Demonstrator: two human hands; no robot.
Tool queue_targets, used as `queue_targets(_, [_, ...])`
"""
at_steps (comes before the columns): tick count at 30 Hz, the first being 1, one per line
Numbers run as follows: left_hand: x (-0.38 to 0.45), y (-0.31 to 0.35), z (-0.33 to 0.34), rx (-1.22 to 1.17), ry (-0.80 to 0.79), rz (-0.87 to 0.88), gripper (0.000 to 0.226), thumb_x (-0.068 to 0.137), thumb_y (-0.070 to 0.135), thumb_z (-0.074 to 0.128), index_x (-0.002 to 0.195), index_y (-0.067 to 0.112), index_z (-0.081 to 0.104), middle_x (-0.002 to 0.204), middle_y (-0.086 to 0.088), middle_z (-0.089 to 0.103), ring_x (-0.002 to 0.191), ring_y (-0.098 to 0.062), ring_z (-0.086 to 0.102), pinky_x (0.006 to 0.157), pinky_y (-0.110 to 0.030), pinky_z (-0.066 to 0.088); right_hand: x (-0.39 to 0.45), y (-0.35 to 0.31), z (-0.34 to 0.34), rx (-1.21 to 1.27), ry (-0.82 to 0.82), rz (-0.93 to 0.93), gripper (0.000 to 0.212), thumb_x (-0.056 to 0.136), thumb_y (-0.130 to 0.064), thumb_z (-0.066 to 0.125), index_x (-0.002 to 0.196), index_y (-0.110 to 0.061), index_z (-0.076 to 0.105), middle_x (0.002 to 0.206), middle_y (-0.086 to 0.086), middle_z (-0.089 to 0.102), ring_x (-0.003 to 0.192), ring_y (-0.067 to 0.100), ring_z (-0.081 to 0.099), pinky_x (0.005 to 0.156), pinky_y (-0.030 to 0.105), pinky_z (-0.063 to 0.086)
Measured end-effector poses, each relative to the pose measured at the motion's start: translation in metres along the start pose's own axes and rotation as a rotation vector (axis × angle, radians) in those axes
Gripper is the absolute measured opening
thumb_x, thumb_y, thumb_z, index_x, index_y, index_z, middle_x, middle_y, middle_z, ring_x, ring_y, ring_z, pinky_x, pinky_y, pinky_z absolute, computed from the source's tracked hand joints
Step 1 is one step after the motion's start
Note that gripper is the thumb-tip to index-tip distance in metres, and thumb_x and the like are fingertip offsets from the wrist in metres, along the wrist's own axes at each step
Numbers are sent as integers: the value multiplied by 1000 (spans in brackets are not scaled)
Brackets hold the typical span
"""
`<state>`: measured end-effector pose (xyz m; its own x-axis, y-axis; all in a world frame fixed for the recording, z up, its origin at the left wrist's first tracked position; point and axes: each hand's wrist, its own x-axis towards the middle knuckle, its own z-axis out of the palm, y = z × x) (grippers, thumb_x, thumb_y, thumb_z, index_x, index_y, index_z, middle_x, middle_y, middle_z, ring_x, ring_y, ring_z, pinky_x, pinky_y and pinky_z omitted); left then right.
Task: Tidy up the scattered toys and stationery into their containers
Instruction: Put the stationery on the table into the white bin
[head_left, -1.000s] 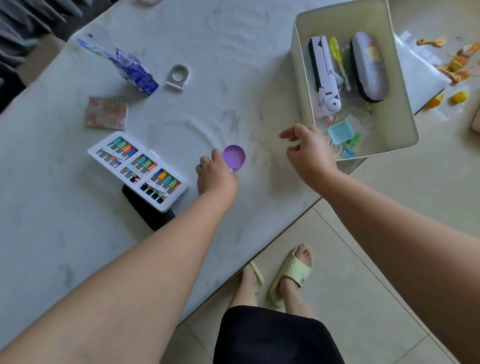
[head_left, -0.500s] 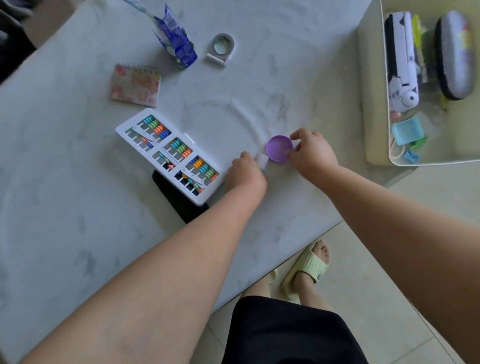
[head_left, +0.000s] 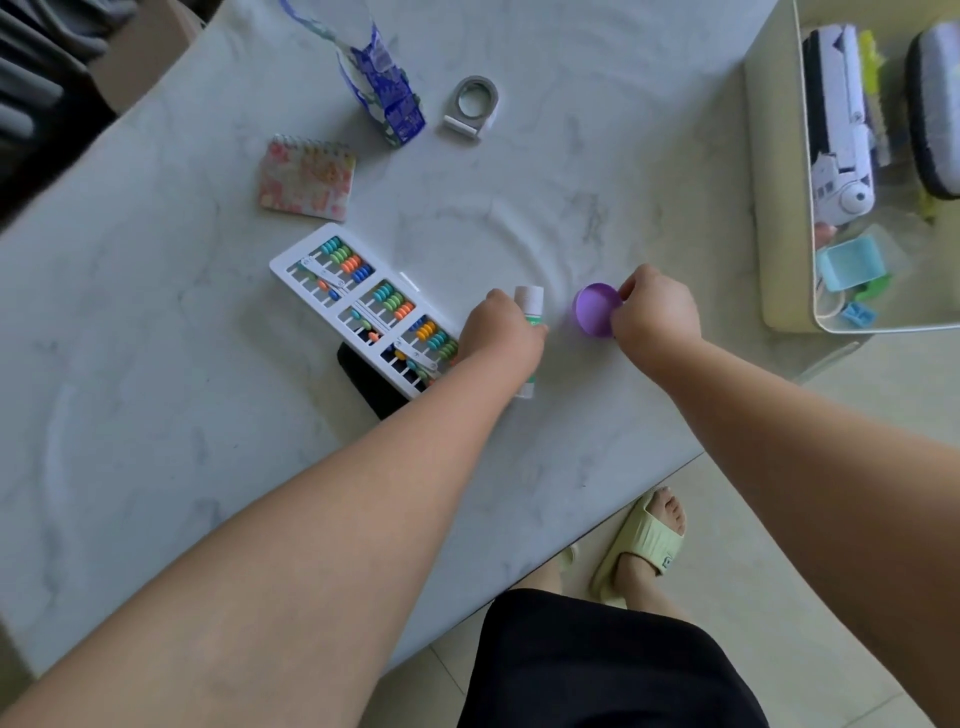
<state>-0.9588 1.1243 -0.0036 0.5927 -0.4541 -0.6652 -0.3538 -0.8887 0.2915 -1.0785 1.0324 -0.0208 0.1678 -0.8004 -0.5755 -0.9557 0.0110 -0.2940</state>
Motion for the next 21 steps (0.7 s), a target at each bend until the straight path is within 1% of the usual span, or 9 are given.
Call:
queue_targets(2, [-6,8,-4,-7,0,24,41,87,34,67,116,9,52,116,-10,63,103,-30,61,71,-30,41,-5,2,-7,29,-9,-13,29,84,-2,47,111,-8,56,106,17,62,88,33,56,70,33,44])
queue_targets(6, [-17,33,-6,-36,-18,58,43,86,37,67,114,7,56,113,-10,64,99,-29,62,70,-29,42,-16,11,-34,77,11,-70,30,83,-4,48,111,-12,58,103,15,64,90,33,59,66,30,41])
queue_targets(8, [-26,56,-2,-70,-25,79,42,85,40,66,111,6,59,108,-10,66,92,-29,61,67,-28,41,-18,23,-59,90,64,-104,28,83,-6,49,108,-14,59,101,14,65,89,34,60,66,30,42])
queue_targets(11, [-35,88,3,-147,-19,111,41,84,41,66,106,7,62,100,-7,65,80,-25,56,63,-27,38,-15,40,-93,103,152,-135,26,84,-8,51,106,-17,60,101,12,65,91,32,58,67,30,40])
queue_targets(13, [-44,113,9,-201,-16,144,39,82,40,67,104,9,61,97,-6,65,81,-25,59,62,-27,40,-10,61,-117,132,192,-112,25,84,-9,51,106,-17,60,102,12,66,94,33,58,68,30,41])
queue_targets(14, [-50,128,14,-227,-19,170,39,81,40,68,103,9,61,98,-6,65,85,-26,62,65,-27,45,-7,75,-130,153,214,-84,25,84,-9,51,106,-17,60,103,12,66,94,32,58,69,30,41])
queue_targets(16, [-61,160,22,-290,-47,205,41,80,40,70,104,8,62,102,-8,67,91,-28,66,77,-33,56,1,101,-155,177,257,-26,25,84,-9,51,106,-16,60,104,12,66,96,32,58,69,29,38])
queue_targets(18, [-69,187,31,-355,-92,230,44,79,39,72,106,6,62,105,-11,68,93,-30,67,81,-39,58,10,122,-173,180,293,25,25,85,-10,51,107,-16,61,108,13,65,102,33,57,71,28,36])
queue_targets(21, [-76,216,46,-417,-156,229,45,79,36,74,108,4,63,106,-15,68,95,-32,68,82,-41,58,20,144,-189,188,322,85,29,84,-11,50,109,-18,63,112,13,65,107,33,57,78,31,41])
